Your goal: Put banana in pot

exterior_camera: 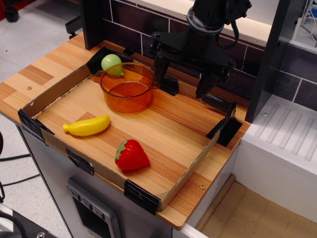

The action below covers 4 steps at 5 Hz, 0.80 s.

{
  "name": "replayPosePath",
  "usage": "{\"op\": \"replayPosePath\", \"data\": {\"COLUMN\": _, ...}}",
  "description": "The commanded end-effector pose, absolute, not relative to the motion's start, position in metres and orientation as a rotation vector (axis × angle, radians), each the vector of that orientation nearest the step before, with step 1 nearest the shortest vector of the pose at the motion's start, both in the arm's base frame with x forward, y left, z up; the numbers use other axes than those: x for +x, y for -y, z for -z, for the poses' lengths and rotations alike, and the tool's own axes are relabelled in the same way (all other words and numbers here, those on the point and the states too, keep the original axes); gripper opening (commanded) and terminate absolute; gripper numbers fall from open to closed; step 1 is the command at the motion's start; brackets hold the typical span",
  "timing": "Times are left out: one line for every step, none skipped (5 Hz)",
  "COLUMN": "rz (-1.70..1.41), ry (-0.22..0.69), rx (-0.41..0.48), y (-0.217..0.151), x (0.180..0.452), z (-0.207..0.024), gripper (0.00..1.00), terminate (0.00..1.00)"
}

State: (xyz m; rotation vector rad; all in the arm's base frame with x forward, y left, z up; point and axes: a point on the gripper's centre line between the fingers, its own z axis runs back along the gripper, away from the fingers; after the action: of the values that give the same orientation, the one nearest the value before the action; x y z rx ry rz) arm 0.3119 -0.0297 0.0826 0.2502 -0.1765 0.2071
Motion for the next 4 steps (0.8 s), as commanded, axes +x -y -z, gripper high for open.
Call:
{"op": "replayPosePath", "data": {"rz": -0.207, "ry": 0.177, "rx": 0.25, "y": 0.03, "x": 0.312, "z": -0.083, "gripper": 1.0, "terminate": 0.0}}
{"op": "replayPosePath", "data": {"rz": -0.044, "ry": 0.18, "rx": 0.214, "y": 0.01, "x": 0.302, "z": -0.102, "gripper": 1.0, "terminate": 0.0}}
{"op": "replayPosePath", "data": {"rz": 0.104, "ry": 0.19, "rx": 0.17, "y": -0.012, "x": 0.289, "z": -0.119, "gripper": 1.0, "terminate": 0.0}}
{"op": "replayPosePath", "data": {"rz": 0.262, "ry": 0.086, "rx": 0.102, "y": -0.037, "x": 0.281, "z": -0.12, "gripper": 1.0, "terminate": 0.0}}
